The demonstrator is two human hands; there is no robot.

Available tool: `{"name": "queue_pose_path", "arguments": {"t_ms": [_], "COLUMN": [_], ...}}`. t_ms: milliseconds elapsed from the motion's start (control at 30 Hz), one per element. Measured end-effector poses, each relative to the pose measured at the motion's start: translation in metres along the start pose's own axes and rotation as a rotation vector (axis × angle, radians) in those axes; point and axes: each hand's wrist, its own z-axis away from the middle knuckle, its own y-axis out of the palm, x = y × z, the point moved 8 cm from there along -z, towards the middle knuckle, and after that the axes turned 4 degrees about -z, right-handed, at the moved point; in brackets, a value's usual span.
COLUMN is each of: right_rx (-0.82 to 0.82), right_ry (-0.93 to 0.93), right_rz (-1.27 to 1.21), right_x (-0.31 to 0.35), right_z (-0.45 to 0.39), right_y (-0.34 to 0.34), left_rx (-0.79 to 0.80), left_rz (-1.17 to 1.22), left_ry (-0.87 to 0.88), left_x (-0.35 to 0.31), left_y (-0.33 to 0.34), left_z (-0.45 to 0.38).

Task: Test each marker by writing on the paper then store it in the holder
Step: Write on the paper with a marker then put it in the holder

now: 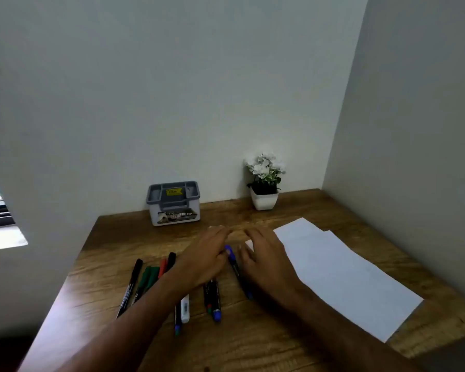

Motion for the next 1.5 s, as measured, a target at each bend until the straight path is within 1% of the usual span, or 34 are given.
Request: {"name": "queue_pose_path", "arguments": {"t_ms": [67,200,333,467,600,700,800,867,1000,1267,1400,1500], "right_rx": [0.065,0.085,0.095,0.084,0.050,0.029,0.041,0.049,0.008,-0.033,0.005,0.030], "right_ry": [0.041,0.075,0.109,0.138,0.150,0.132,0.114,0.087,0.054,0.065,0.136,0.165], "right_rz": [0.002,0.059,0.088,0.041,0.041,0.012,-0.048,-0.080,-0.095,-0.052,-0.001,0.066], "right_x": [0.000,0.002,-0.003,-0.004,-0.006,-0.008,-0.013,-0.016,-0.023,-0.042,-0.053,-0.062], "right_z": [0.001,0.004,0.002,-0.003,-0.011,-0.018,-0.024,-0.027,-0.036,-0.054,-0.056,-0.057], "right_y": [0.011,0.022,0.030,0.029,0.019,0.013,0.007,0.004,-0.004,-0.017,-0.020,-0.021], "left_rx": [0.041,0.099,0.092,0.103,0.062,0.014,-0.006,-0.021,-0.032,-0.038,-0.047,-0.007], "left_rz": [-0.003,-0.049,-0.065,-0.070,-0.063,-0.109,-0.162,-0.151,-0.093,-0.094,-0.116,-0.136], "left_ry": [0.003,0.032,0.065,0.122,0.135,0.148,0.169,0.178,0.171,0.167,0.137,0.078], "left_x": [0.004,0.010,0.012,0.008,0.006,0.005,-0.001,-0.006,-0.012,-0.019,-0.018,-0.011], "left_y": [0.005,0.020,0.023,0.024,0.019,0.012,0.005,0.000,-0.002,0.006,0.011,0.020], "left_z": [-0.001,0.000,-0.001,-0.004,-0.012,-0.021,-0.032,-0.039,-0.053,-0.076,-0.085,-0.092]}}
